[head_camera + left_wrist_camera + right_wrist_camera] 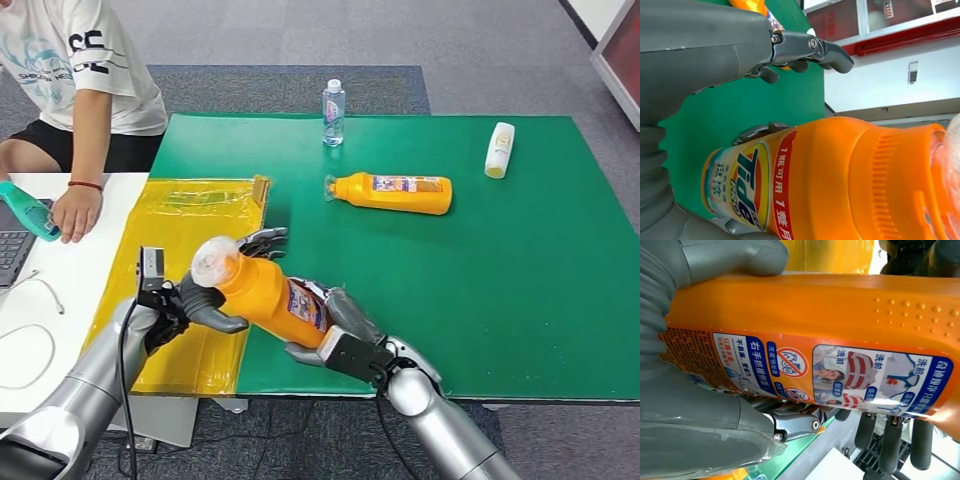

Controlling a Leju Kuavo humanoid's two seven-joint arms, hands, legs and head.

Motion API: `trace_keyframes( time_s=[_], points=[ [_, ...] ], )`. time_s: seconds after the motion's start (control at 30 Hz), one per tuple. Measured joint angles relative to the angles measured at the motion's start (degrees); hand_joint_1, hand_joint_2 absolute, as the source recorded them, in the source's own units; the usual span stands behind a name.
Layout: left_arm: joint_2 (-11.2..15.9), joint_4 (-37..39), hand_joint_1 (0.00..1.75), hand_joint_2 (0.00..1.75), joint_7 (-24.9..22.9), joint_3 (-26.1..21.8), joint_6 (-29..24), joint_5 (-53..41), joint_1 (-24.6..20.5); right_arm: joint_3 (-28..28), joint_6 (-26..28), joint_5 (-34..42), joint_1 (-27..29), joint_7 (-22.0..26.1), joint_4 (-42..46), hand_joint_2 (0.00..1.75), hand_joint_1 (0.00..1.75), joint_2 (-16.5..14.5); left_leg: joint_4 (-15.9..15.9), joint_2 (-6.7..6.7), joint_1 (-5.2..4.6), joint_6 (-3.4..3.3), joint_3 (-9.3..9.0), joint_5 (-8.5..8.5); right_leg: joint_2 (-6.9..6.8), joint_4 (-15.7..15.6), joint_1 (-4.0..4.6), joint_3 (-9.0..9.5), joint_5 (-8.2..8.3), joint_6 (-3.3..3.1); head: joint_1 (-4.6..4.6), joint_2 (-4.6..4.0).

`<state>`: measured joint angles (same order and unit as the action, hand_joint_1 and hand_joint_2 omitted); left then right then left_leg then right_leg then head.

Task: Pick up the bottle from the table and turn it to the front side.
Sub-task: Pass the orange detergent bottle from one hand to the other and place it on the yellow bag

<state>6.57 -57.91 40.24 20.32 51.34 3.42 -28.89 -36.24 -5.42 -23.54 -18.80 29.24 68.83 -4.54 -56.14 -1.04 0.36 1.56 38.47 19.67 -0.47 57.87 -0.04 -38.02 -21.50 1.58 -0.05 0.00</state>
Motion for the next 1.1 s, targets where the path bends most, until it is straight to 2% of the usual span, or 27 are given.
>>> trace_keyframes(
  time_s=[0.3, 0.53, 0.83, 1.07, 1.1],
  points=[
    [-1.1, 1.8, 0.00, 1.75, 0.0, -0.1, 3.2, 0.2, 0.0, -1.4, 0.8, -1.5, -0.2, -1.0, 0.0, 1.75, 1.75, -0.6, 0.0, 0.00, 0.00, 0.00, 0.00, 0.00, 0.00, 0.0, 0.00, -0.01, 0.00, 0.00, -0.01, 0.00],
    [-2.1, 3.9, 0.00, 1.75, 0.0, 0.4, 9.0, 1.0, -0.5, -4.0, 7.5, -9.9, -1.4, -3.5, -0.7, 1.75, 1.75, -1.3, 0.0, 0.00, 0.00, 0.00, 0.00, 0.00, 0.00, 0.0, 0.00, -0.02, 0.00, 0.00, 0.01, 0.00],
    [-2.1, 8.4, 0.00, 1.75, 0.0, 2.8, 8.7, 0.6, -2.8, -7.2, 15.7, -20.0, -2.5, -6.8, -3.7, 1.75, 1.75, -1.9, 0.0, 0.00, 0.00, 0.00, 0.00, -0.01, 0.00, 0.0, 0.00, -0.02, 0.01, 0.00, 0.00, 0.00],
    [-1.9, 11.0, 0.00, 1.75, 0.0, 4.7, 7.2, 0.1, -3.5, -8.3, 17.9, -21.8, -3.1, -7.4, -6.9, 1.75, 1.75, -2.2, 0.0, 0.00, 0.00, 0.01, 0.01, -0.01, 0.00, 0.0, 0.00, -0.04, 0.01, -0.01, 0.01, 0.00],
    [-1.9, 11.2, 0.42, 1.75, 0.0, 4.9, 7.0, 0.1, -3.5, -8.4, 18.0, -21.8, -3.1, -7.4, -7.2, 1.75, 1.75, -2.2, 0.0, 0.00, 0.00, 0.01, 0.01, -0.01, 0.00, 0.0, 0.00, -0.05, 0.01, -0.01, 0.01, 0.00]
  ],
)
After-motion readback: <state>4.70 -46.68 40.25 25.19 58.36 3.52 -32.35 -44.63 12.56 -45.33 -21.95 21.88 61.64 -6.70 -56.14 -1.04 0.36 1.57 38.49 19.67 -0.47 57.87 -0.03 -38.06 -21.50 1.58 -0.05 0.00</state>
